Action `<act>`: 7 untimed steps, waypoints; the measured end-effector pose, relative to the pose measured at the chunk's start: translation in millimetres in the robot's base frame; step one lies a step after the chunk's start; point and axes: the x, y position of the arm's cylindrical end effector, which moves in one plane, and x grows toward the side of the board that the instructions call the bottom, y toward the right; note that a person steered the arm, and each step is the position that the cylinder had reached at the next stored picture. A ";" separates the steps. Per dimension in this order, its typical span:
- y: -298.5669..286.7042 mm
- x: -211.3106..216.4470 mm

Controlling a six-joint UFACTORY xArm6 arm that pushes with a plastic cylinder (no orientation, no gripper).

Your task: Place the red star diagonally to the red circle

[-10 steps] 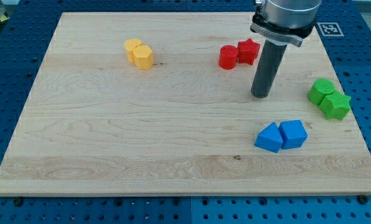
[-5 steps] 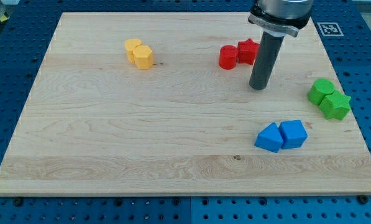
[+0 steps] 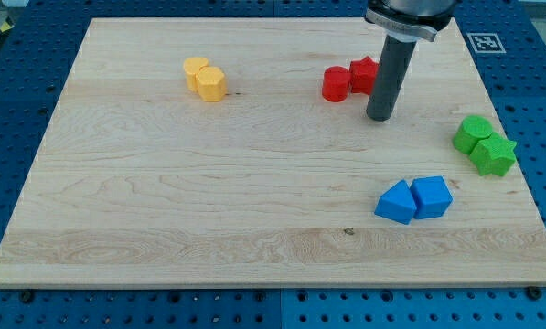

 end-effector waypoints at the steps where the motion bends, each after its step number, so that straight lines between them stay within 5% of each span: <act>1: 0.0 -5.5; 7: 0.0 -35.7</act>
